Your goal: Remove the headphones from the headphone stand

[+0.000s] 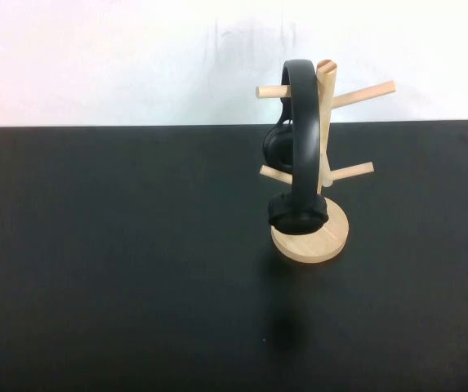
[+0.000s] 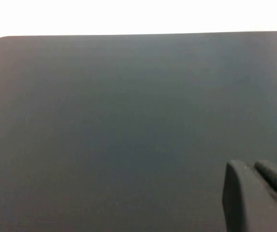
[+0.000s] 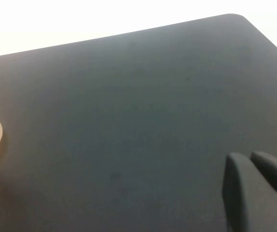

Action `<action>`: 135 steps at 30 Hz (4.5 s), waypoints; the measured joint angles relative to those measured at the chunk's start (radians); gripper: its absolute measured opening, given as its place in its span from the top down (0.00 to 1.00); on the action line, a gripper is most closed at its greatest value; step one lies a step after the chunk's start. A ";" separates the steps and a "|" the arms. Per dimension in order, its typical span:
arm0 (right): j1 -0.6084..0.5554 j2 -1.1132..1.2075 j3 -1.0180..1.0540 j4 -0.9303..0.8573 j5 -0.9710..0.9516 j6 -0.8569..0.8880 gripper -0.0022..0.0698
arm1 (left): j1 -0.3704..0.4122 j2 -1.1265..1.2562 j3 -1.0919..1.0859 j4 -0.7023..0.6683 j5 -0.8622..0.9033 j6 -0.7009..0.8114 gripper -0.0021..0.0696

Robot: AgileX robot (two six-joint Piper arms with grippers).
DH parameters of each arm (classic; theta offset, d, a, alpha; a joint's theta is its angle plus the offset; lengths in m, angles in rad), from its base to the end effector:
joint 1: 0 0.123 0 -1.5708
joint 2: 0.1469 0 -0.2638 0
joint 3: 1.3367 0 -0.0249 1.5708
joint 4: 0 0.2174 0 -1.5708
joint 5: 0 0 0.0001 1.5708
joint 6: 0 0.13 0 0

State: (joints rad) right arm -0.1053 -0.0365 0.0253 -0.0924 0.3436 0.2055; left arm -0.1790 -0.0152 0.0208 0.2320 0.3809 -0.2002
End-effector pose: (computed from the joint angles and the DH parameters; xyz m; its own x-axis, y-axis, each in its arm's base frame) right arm 0.0769 -0.0122 0.1667 -0.2225 0.1423 -0.9645 0.1625 0.9809 0.1072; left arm 0.0780 -0.0028 0.1630 -0.2799 0.0665 -0.9577 0.1012 0.9941 0.0395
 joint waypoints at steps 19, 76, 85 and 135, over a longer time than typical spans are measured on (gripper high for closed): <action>0.000 0.000 0.000 0.000 0.000 0.000 0.98 | 0.000 0.000 0.000 0.000 0.000 0.000 0.97; 0.000 0.000 0.000 0.000 0.000 0.000 0.98 | 0.000 0.678 -0.655 -0.771 0.432 0.355 0.97; 0.000 0.000 0.000 0.000 0.000 0.000 0.98 | 0.000 1.078 -0.691 -1.532 0.455 1.041 0.97; 0.000 0.000 0.000 0.000 0.000 0.000 0.98 | -0.207 1.752 -1.364 -1.643 0.441 1.306 0.29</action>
State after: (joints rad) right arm -0.1053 -0.0365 0.0253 -0.0924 0.3436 0.2055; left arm -0.3859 1.7372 -1.3429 -1.4115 0.8219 1.1056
